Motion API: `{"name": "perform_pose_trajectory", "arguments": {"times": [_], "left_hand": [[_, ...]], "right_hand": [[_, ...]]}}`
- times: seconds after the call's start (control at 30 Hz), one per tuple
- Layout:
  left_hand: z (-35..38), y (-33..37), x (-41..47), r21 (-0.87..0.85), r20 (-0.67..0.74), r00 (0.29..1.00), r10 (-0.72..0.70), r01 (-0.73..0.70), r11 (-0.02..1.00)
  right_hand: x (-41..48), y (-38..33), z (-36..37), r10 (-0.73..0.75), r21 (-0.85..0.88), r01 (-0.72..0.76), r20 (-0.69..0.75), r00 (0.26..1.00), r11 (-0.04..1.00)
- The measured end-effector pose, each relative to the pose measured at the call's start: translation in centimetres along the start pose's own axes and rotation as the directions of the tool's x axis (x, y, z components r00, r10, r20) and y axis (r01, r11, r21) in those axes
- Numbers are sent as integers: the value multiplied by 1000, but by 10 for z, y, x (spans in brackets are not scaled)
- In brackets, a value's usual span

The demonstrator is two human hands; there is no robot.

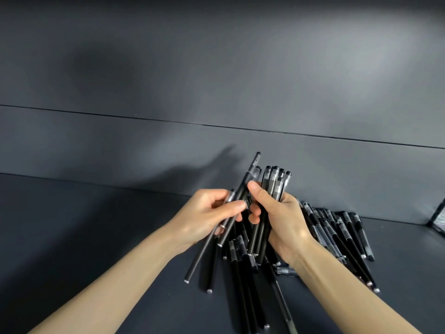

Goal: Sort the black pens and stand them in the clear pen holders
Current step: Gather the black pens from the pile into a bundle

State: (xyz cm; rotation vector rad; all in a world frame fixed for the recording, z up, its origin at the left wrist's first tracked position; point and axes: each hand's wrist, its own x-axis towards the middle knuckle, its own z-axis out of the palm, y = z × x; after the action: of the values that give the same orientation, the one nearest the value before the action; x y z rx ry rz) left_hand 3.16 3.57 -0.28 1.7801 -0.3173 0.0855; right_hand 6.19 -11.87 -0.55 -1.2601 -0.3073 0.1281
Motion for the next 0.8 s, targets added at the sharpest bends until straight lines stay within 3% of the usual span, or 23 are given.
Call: {"name": "perform_pose_trajectory", "arguments": {"times": [0.1,0.3,0.47,0.63,0.73,0.8], "left_hand": [[7,3,-3,-13,50,997,60,-59,998],[-2,-3,-1,4,-59,998,33,-33,999],[7,1,-3,-2,51,998,31,-31,1000],[7,2,-5,78,97,995,20,-28,997],[0,4,-3,202,-5,998,61,-59,978],[-7,11,-3,156,-86,993,79,-65,986]], "right_hand": [[-2,-4,1,-50,-5,50,-31,998,999],[2,-12,-6,-100,46,112,-212,972,993],[0,-9,1,-155,-20,154,-178,972,988],[-1,-12,3,-77,-23,74,-191,978,997],[-2,-14,1,-47,85,63,-180,983,994],[-2,-15,2,-45,140,61,-119,992,988]]}}
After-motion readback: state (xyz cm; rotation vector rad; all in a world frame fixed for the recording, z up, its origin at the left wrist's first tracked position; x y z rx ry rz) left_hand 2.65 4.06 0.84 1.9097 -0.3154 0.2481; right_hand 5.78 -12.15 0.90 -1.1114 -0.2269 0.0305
